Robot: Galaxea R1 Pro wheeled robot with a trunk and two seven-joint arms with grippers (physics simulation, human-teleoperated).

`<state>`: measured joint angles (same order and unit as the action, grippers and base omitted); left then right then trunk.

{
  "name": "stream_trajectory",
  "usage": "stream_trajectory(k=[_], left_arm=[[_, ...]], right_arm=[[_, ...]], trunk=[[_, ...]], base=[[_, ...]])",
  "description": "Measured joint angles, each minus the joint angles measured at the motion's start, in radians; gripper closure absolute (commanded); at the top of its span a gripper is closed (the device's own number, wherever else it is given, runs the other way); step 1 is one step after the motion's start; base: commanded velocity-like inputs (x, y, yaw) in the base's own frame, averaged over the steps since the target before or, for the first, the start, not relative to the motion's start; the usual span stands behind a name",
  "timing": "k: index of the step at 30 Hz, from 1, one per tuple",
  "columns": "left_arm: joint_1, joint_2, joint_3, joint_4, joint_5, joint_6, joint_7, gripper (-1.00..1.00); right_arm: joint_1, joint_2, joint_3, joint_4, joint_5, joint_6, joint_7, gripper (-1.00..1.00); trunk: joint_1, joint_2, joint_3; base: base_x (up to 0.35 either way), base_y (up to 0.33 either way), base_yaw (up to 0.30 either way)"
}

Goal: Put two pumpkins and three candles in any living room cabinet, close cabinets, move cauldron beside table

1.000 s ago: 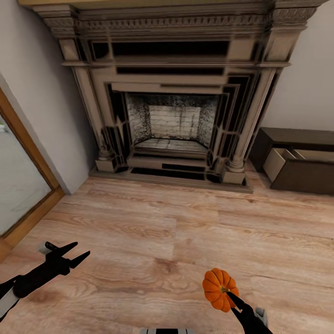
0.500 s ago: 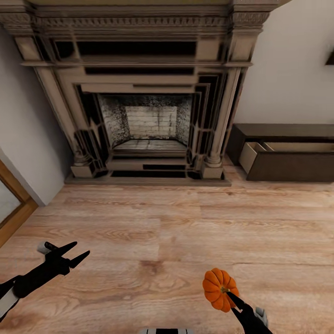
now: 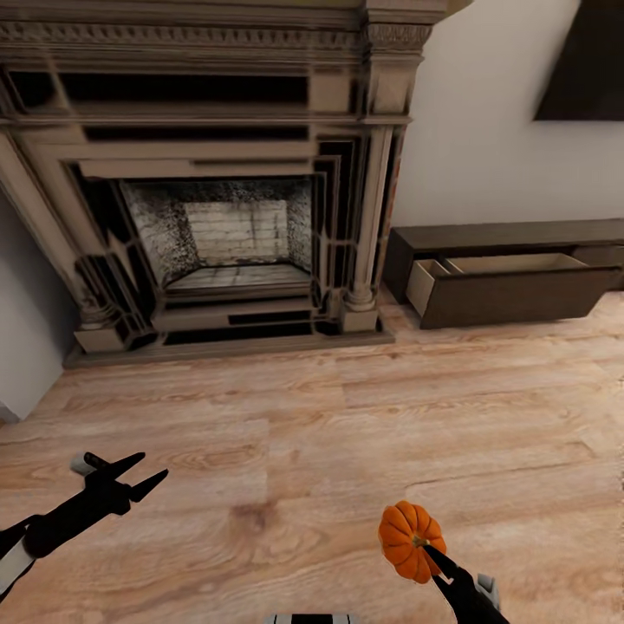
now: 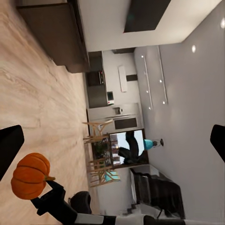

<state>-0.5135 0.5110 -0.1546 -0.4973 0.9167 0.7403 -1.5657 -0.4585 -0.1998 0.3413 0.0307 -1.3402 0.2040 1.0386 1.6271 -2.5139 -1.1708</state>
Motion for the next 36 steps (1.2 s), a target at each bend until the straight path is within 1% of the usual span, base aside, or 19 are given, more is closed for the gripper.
stream_trajectory(k=[5,11,21,36], left_arm=[[0.0,0.0,0.0,-0.001,-0.001,-0.001,0.0,-1.0],[0.0,0.0,-0.001,-0.002,-0.001,-0.001,0.0,-1.0],[0.0,0.0,-0.001,-0.003,-0.002,-0.001,0.0,-1.0],[0.0,0.0,-0.001,-0.003,-0.002,-0.001,0.0,-1.0]], right_arm=[[0.0,0.0,0.001,0.001,0.0,0.0,-0.002,1.0],[0.0,0.0,0.002,0.007,0.0,0.001,-0.002,1.0],[0.0,0.0,0.002,0.008,0.0,0.001,-0.002,1.0],[0.0,-0.001,0.001,0.009,0.0,0.001,-0.003,1.0]], trunk=[[0.0,0.0,0.0],[0.0,0.0,-0.002],[0.0,0.0,-0.012],[0.0,0.0,-0.024]], base=[[0.335,-0.015,-0.11],[0.321,-0.107,-0.094],[0.271,-0.164,-0.209],[0.208,-0.222,-0.244]])
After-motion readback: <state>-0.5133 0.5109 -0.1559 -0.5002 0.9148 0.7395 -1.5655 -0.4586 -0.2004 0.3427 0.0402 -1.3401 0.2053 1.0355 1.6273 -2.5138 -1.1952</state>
